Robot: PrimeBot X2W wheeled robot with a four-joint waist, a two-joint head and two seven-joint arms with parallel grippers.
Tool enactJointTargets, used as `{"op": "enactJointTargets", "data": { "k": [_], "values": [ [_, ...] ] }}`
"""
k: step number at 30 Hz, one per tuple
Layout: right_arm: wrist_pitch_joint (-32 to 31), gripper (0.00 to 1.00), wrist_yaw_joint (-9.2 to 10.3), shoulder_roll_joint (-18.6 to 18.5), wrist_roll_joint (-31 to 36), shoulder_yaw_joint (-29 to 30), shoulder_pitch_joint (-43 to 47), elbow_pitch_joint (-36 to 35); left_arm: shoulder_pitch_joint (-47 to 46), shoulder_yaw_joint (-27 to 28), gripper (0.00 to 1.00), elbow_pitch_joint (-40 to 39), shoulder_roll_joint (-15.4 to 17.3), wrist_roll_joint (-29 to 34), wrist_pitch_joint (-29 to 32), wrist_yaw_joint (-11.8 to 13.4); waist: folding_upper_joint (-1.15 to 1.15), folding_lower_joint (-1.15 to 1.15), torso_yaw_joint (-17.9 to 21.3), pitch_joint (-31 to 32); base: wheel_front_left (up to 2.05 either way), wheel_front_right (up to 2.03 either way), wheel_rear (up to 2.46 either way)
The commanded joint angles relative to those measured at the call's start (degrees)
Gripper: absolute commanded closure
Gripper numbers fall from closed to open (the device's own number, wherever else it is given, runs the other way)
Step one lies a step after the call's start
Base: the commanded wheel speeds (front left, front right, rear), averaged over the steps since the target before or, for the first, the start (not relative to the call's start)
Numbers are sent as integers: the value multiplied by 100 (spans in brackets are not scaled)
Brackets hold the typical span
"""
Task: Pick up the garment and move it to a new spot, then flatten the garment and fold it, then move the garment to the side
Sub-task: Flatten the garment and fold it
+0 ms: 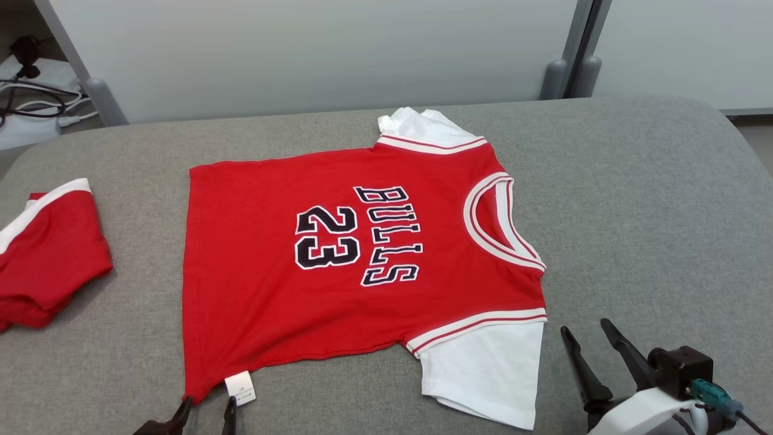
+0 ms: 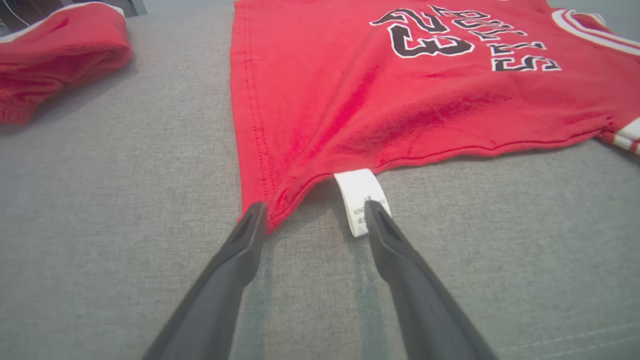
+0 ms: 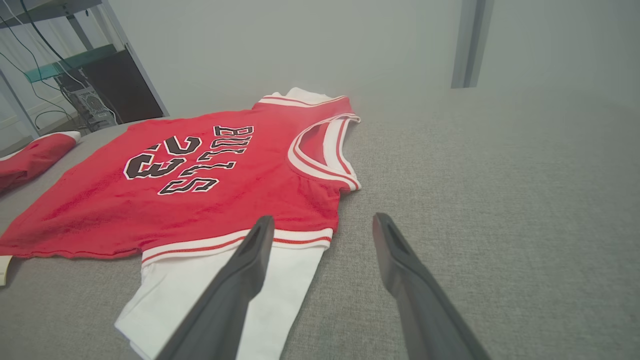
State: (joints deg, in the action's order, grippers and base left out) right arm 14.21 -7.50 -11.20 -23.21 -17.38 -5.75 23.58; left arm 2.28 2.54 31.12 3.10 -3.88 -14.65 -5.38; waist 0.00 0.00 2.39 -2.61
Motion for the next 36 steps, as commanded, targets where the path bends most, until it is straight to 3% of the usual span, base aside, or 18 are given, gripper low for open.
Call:
{"op": "enactJointTargets", "data": {
  "k": [1, 10, 12, 13, 14, 15, 26, 36],
  "values": [
    [79, 0, 1, -91, -48, -111, -229, -85, -332, 156, 0, -64, 98, 76, -35, 51, 0, 0, 25, -49, 0, 0, 0],
    [79, 0, 1, -116, -52, -216, -372, -25, -753, 72, 0, 581, 307, 346, -35, 326, 0, 0, 143, -287, 0, 0, 0],
    [79, 0, 1, -132, -61, -257, -389, -8, -821, 68, 21, 635, 351, 344, -35, 331, 0, 0, 164, -317, 0, 0, 0],
    [79, 0, 1, -148, -67, -307, -391, -1, -848, 62, 52, 637, 375, 344, -35, 324, 0, 0, 169, -332, 0, 0, 0],
    [79, 0, 1, -171, -84, -385, -386, 13, -871, 63, 92, 643, 394, 335, -35, 318, 0, 0, 171, -344, 0, 0, 0],
    [79, 0, 1, -197, -125, -495, -375, 28, -892, 70, 100, 656, 410, 325, -35, 321, 0, 0, 168, -356, 0, 0, 0],
    [-16, 0, 1, -669, -1289, -2021, -208, 139, -1044, 88, 100, 679, 486, 256, -35, 365, 0, 0, 77, -490, 0, 0, 0],
    [33, 0, 1, -725, -1754, -2396, -408, 596, -1075, 45, 100, 597, 483, 213, -35, 257, 0, 0, 6, -589, 0, 0, 0]
  ]
}}
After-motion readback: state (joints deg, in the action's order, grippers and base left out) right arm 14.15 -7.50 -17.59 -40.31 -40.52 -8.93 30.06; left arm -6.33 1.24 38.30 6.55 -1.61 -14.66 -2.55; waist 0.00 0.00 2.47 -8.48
